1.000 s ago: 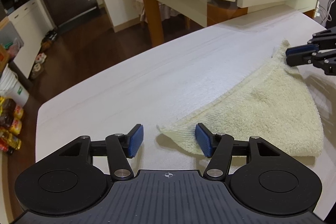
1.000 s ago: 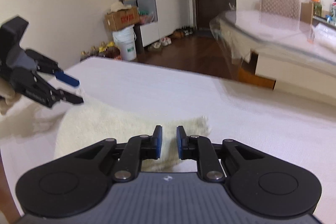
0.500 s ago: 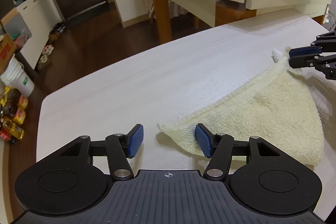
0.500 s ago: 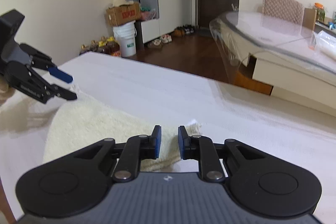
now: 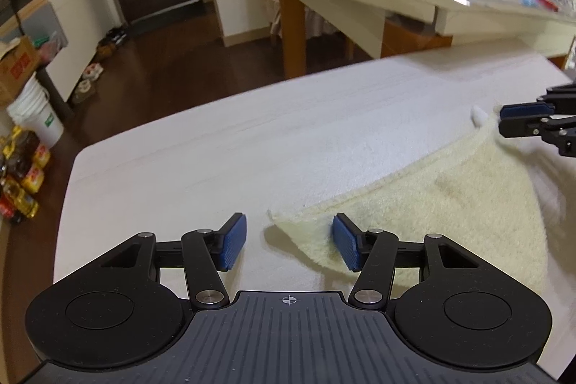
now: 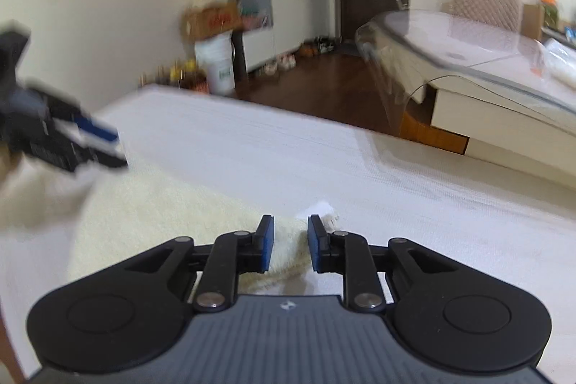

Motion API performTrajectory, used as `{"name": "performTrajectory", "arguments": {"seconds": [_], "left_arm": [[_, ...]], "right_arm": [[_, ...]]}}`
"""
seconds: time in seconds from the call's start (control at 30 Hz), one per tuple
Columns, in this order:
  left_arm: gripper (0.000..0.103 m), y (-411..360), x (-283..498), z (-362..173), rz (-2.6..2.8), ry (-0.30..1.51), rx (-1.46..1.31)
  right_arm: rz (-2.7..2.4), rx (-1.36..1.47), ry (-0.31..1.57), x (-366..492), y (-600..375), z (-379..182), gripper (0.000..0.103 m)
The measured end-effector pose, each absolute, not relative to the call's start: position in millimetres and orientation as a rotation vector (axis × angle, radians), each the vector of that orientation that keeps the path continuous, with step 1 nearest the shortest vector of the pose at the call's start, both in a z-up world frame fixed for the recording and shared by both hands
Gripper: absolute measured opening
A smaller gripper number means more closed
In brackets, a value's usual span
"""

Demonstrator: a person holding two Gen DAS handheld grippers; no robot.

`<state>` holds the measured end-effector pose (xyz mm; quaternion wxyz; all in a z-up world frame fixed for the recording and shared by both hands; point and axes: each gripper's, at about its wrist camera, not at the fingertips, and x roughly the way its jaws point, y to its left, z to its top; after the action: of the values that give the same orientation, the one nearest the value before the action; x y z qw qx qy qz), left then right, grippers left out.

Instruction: Fold towel

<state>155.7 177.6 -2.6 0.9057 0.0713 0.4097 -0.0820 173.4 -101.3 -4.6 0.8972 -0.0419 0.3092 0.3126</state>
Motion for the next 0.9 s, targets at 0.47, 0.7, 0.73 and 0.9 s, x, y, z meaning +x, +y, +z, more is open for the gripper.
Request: {"name": "performTrajectory", "arguments": {"seconds": [0.47,0.7,0.73,0.9], "left_arm": [[0.061,167,147,-16,-0.093,0.824,0.175],[0.054,163,141,-18,-0.097,0.825,0.156],[0.054,163,140,-18,-0.099,0.826,0.15],[0.054,159,137,-19,-0.113,0.819,0.142]], "right_arm": [[0.654,-0.333,0.597,178,-87,-13,0.027],[0.638,-0.416,0.577,169,-87,-16,0.026],[0.637,-0.415,0.577,168,-89,-16,0.026],[0.636,-0.39,0.584,170,-102,-15,0.028]]}}
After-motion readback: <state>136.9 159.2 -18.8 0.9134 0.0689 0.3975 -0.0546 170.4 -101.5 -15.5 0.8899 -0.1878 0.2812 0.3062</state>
